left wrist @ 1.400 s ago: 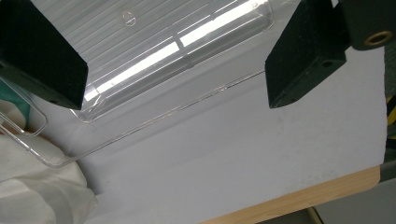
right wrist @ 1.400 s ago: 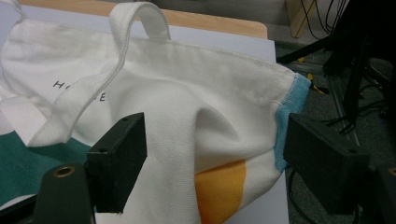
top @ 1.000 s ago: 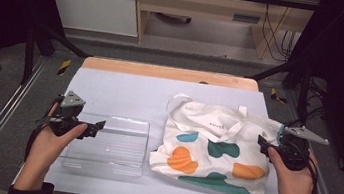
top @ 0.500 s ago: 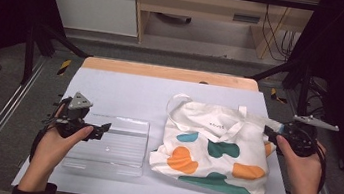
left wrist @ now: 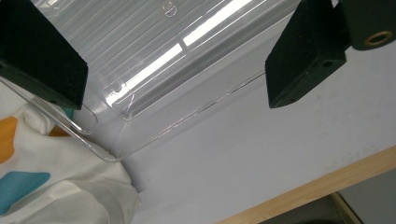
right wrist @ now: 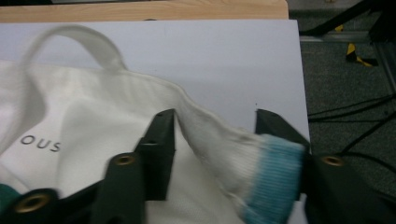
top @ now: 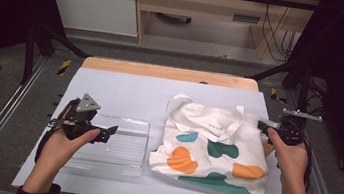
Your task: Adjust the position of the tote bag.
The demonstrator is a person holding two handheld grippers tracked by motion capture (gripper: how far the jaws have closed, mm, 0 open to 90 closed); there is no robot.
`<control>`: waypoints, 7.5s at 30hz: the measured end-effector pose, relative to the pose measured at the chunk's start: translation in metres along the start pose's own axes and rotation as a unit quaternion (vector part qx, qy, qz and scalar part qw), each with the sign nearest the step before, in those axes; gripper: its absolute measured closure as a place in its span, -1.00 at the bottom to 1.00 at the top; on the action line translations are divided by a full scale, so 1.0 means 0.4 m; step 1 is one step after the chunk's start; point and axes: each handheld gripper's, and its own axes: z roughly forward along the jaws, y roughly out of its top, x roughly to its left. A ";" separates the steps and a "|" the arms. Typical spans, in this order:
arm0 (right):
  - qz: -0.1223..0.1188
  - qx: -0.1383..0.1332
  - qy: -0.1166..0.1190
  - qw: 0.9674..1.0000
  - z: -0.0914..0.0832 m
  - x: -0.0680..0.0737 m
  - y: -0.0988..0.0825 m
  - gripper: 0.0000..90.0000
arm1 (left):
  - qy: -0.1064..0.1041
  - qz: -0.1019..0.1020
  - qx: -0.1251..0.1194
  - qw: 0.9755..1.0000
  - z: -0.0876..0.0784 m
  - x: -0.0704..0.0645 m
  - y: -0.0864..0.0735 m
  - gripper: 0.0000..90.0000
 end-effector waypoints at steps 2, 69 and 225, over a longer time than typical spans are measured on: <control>-0.013 -0.007 0.009 1.000 -0.012 0.019 -0.006 0.56 | 0.000 0.005 0.001 1.000 -0.001 -0.005 0.003 -0.87; -0.204 -0.095 0.218 0.950 -0.298 0.288 -0.280 0.79 | -0.119 0.210 -0.002 0.970 0.369 -0.429 0.387 -0.59; -0.234 -0.043 0.177 0.955 -0.198 0.260 -0.081 0.45 | -0.180 0.161 -0.054 0.969 0.113 -0.502 -0.089 0.93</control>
